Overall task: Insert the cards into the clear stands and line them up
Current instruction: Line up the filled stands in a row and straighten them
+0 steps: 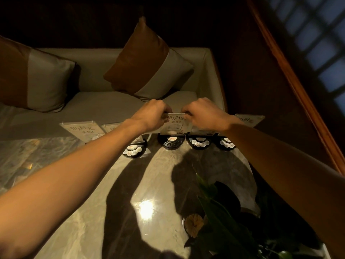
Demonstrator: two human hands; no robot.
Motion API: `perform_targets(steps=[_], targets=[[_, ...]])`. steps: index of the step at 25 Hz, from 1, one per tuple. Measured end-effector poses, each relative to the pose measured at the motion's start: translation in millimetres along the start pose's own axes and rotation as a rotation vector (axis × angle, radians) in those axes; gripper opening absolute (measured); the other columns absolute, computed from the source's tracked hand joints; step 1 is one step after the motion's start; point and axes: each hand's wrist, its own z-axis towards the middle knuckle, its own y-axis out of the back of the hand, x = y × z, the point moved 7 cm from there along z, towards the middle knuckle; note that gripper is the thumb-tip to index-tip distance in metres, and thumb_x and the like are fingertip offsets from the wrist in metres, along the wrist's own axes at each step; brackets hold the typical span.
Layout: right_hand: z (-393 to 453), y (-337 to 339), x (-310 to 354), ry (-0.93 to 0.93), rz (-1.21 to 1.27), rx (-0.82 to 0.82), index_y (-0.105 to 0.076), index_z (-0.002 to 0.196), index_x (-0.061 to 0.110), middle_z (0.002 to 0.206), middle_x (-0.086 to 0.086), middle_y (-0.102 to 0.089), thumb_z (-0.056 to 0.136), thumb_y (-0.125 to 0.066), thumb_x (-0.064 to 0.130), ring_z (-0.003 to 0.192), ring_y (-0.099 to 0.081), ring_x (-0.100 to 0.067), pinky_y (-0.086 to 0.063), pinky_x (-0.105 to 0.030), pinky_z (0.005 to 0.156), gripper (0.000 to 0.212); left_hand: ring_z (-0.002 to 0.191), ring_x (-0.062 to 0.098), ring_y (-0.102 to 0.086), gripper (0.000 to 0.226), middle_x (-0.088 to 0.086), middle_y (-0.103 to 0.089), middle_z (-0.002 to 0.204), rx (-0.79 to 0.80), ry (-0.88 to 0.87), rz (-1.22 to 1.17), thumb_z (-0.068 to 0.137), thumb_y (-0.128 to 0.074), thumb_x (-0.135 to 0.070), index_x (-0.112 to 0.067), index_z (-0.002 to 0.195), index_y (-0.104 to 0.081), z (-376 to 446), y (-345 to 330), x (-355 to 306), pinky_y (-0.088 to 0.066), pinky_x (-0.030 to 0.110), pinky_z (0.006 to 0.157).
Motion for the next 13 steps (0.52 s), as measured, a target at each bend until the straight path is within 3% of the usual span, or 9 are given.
perform_targets(steps=[7, 13], targets=[[1, -6, -7, -0.024, 0.047, 0.027, -0.071, 0.114, 0.023, 0.101, -0.001, -0.073, 0.1, -0.054, 0.027, 0.085, -0.062, -0.018, -0.048, -0.033, 0.069, 0.022, 0.096, 0.022, -0.068, 0.017, 0.007, -0.075, 0.104, 0.024, 0.01, -0.036, 0.091, -0.068, -0.016, -0.018, 0.107, -0.075, 3, -3, 5, -0.05, 0.032, 0.075], [7, -5, 0, -0.048, 0.041, 0.029, -0.072, 0.111, 0.02, 0.102, -0.006, -0.073, 0.1, -0.055, 0.025, 0.091, -0.067, -0.025, -0.057, -0.045, 0.079, 0.021, 0.097, 0.024, -0.068, 0.015, 0.008, -0.075, 0.104, 0.037, 0.041, -0.034, 0.093, -0.068, -0.022, -0.015, 0.105, -0.073, 4, -6, 19, -0.052, 0.034, 0.078]])
